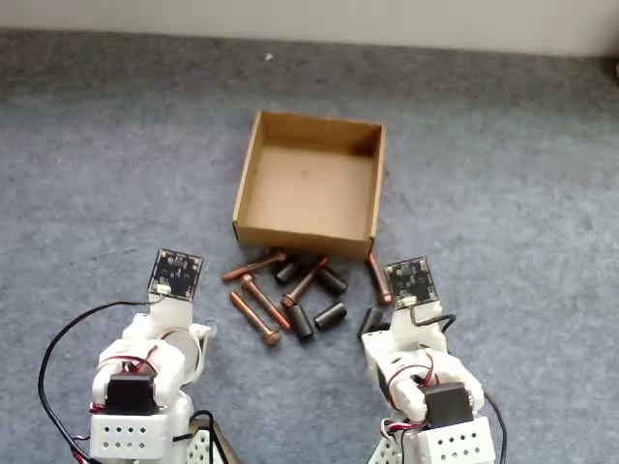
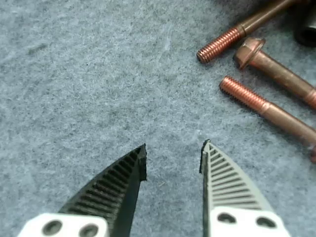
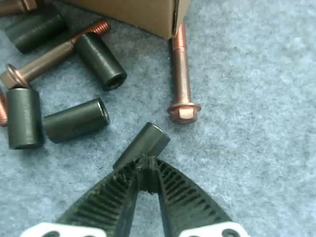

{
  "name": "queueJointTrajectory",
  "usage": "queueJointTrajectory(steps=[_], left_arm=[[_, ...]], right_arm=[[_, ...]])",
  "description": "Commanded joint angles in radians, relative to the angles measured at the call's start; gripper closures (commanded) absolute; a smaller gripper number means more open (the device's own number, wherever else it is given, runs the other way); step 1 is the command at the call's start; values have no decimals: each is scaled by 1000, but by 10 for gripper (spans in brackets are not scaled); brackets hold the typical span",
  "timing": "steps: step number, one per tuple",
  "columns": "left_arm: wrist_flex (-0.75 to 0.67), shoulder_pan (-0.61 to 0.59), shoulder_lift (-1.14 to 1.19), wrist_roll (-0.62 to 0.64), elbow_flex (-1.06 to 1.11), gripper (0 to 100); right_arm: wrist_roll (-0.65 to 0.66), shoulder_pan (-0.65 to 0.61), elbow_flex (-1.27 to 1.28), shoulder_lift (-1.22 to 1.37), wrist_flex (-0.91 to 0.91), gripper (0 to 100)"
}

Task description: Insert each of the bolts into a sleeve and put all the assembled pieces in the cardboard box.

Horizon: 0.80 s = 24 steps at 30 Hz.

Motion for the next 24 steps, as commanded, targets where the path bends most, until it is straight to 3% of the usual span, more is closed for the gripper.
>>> queueJointTrajectory(steps=[1,24], left_arm=[[5,15,-2,-6,18,796],[5,84,-2,-9,18,796]], right_arm=[[11,-2,153,5,4,984],[11,-1,153,5,19,984]])
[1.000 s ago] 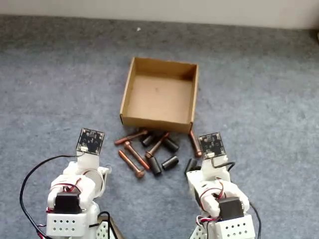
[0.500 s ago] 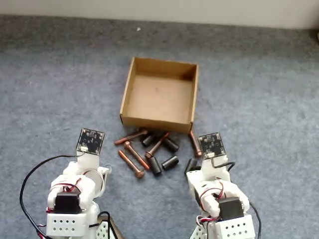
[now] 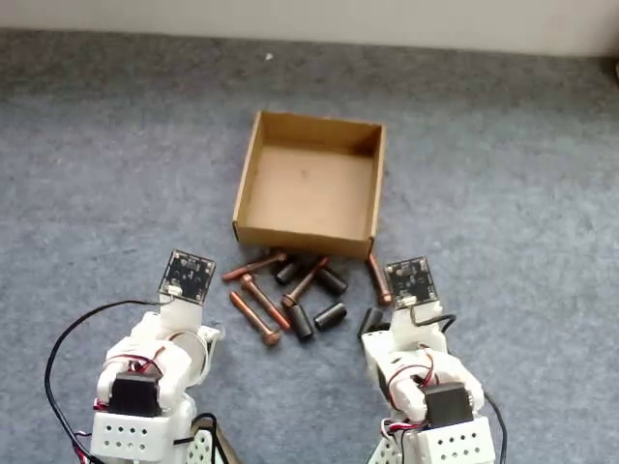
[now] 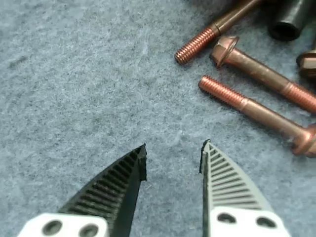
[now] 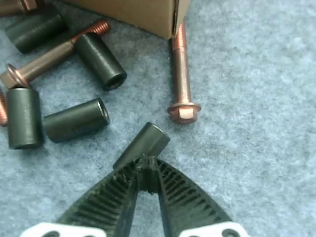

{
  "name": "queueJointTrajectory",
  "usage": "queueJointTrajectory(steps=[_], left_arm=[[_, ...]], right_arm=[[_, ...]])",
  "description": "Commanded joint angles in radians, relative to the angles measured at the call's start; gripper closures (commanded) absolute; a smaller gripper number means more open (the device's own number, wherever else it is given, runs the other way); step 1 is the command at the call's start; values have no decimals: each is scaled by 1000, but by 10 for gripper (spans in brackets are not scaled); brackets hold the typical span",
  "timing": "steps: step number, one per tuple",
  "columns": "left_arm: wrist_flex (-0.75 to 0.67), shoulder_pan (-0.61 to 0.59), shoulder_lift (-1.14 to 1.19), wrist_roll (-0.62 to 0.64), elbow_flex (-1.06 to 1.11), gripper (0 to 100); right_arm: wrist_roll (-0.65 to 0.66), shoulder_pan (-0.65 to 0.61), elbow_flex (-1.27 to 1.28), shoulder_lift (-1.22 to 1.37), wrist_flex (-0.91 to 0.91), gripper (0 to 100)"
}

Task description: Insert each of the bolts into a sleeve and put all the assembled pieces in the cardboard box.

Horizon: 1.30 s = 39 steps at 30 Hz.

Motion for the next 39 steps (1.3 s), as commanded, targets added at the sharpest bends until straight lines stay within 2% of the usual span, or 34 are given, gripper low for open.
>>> queueJointTrajectory(steps=[1,5,8,11,15,19,23,26,29,33,39], left_arm=[[5,2,-4,-11,18,796],[6,-58,-5,-11,8,796],[-18,-143,-7,-14,-5,795],[-61,-249,-7,-80,-53,796],[-68,-329,-7,-92,-79,796],[-64,-328,-7,-92,-84,796],[-61,-328,-7,-92,-74,796],[-61,-329,-5,-94,-67,796],[-71,-329,-5,-95,-35,794],[-89,-332,-5,-95,-25,793],[-87,-332,-5,-95,-24,793]], right_arm=[[11,-4,153,5,13,984],[11,22,139,5,30,984],[11,122,42,5,65,984],[11,260,-61,5,74,984],[5,308,-165,5,21,984],[5,300,-260,16,13,979],[-6,205,-317,21,42,978],[-63,150,-326,87,8,978],[-106,116,-375,232,7,964],[-242,101,-516,487,15,917],[-358,47,-704,792,93,910]])
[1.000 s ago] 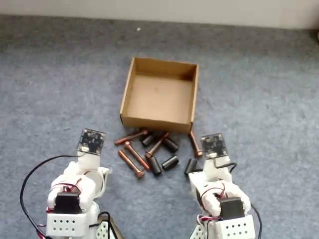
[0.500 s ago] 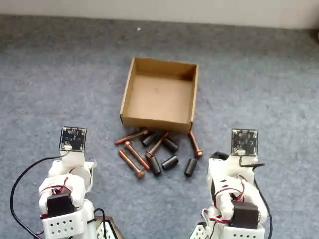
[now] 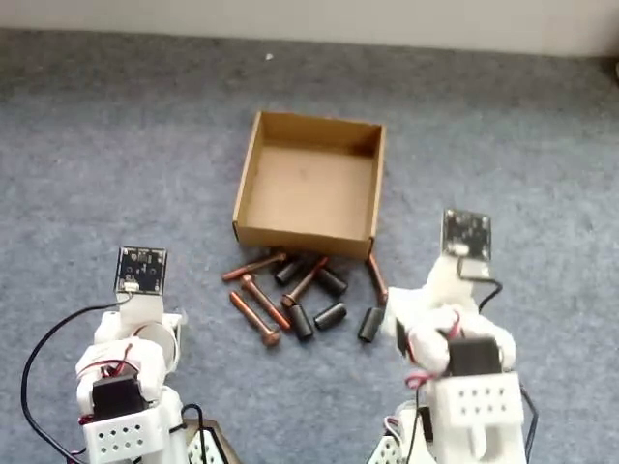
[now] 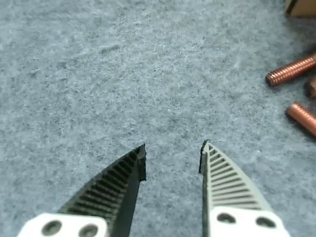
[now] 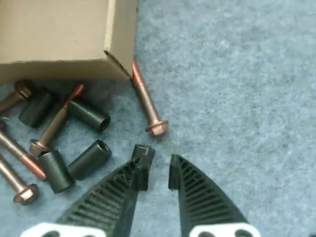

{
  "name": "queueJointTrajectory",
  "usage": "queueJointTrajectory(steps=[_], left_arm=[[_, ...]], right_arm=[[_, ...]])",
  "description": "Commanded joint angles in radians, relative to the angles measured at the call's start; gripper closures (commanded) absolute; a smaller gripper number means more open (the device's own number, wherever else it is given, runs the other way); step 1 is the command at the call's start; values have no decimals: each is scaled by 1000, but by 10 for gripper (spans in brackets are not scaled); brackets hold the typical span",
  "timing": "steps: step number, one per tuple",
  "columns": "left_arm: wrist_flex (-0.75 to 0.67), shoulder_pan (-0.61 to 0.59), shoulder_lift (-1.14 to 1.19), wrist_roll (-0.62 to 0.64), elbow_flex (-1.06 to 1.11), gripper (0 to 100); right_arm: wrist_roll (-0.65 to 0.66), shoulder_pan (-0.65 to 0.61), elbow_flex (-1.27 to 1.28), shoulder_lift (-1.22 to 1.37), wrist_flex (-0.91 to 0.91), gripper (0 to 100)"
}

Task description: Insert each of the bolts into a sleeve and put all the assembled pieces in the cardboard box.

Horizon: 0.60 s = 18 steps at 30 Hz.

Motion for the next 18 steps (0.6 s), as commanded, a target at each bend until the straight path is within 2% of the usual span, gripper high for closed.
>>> queueJointTrajectory(steps=[1,6,12,15,18], left_arm=[[-15,-10,-2,-8,-4,793],[-15,-10,-2,-8,-1,793],[-17,-10,-2,-9,10,793],[-17,-10,-2,-9,10,793],[-17,-10,-2,-9,10,793]], right_arm=[[-83,-59,-117,148,31,910],[-114,-143,-122,193,-47,910],[-120,-243,42,197,-185,910],[-210,-251,82,199,-185,910],[-221,-252,84,200,-185,910]])
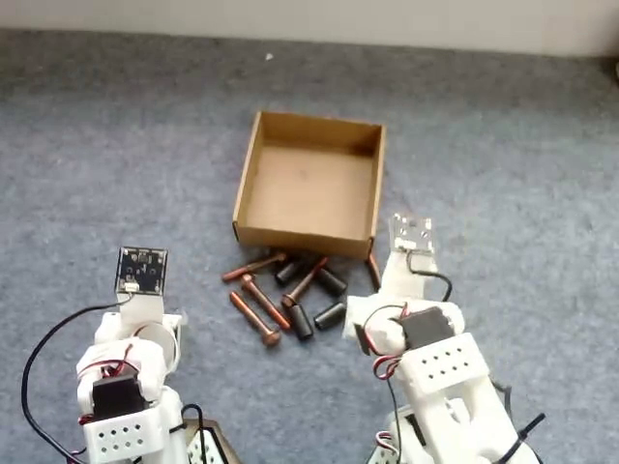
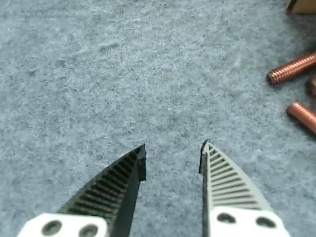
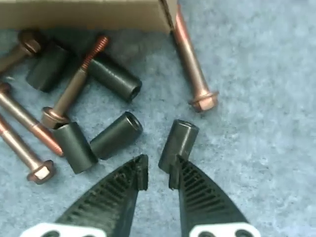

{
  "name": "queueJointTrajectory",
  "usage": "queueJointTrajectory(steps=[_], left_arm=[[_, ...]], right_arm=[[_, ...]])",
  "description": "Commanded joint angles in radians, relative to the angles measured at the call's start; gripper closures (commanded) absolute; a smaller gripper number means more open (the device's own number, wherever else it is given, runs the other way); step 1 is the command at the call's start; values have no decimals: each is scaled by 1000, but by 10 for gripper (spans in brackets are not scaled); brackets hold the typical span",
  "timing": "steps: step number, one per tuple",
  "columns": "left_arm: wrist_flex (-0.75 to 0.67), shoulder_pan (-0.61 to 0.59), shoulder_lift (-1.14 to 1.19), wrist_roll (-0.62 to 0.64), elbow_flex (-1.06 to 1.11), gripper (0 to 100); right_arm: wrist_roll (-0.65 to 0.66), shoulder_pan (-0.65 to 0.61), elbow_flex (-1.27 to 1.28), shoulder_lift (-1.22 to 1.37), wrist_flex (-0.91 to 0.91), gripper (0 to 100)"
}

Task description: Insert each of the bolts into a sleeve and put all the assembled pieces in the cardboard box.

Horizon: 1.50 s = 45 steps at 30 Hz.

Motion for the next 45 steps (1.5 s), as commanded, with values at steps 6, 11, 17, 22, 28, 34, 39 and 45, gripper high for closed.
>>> queueJointTrajectory(steps=[6,11,17,22,28,34,39,45], left_arm=[[-17,-10,-2,-9,1,793],[-17,-10,-2,-9,1,793],[-17,-10,-2,-9,1,793],[-17,-10,-2,-9,1,793],[-17,-10,-2,-9,1,793],[-17,-10,-2,-9,1,793],[-17,-10,-2,-9,2,796],[-17,-8,-4,-9,16,796]], right_arm=[[-23,-13,-7,4,-18,909],[-23,-13,-7,13,-19,909],[-52,21,-88,211,-18,858],[-63,38,-177,369,-22,860],[-64,38,-209,481,-87,860],[-64,59,-209,565,-174,861],[-57,82,-209,593,-177,958],[-8,81,-219,591,-137,995]])
